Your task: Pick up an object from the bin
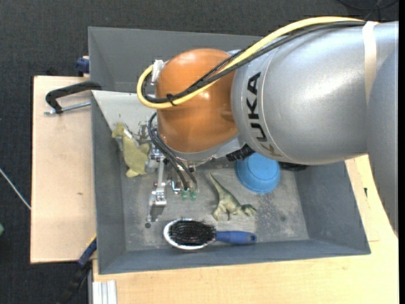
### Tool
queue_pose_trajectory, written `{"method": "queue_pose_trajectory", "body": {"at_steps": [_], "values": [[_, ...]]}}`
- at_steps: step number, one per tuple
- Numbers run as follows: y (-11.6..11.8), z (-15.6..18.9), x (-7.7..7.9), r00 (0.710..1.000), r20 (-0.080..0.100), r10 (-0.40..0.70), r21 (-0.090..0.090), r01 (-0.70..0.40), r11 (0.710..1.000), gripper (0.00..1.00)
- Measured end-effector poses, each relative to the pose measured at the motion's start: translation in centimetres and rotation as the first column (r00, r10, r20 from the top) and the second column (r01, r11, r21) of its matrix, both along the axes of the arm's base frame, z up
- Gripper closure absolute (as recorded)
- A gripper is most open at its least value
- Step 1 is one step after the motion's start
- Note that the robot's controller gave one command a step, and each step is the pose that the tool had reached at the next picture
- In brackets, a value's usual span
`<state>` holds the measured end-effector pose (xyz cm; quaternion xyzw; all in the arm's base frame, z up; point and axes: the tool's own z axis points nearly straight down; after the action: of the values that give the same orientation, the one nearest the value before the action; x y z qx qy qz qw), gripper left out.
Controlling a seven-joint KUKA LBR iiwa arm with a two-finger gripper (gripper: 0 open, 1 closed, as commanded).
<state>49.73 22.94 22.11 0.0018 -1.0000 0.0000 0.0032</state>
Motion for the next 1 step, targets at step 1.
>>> {"method": "queue_pose_trajectory", "body": {"at_steps": [1], "values": [[-6.47,-6.40,-0.02,0.992,0.001,-0.125,-0.004,0.125,0.992,0.00]]}}
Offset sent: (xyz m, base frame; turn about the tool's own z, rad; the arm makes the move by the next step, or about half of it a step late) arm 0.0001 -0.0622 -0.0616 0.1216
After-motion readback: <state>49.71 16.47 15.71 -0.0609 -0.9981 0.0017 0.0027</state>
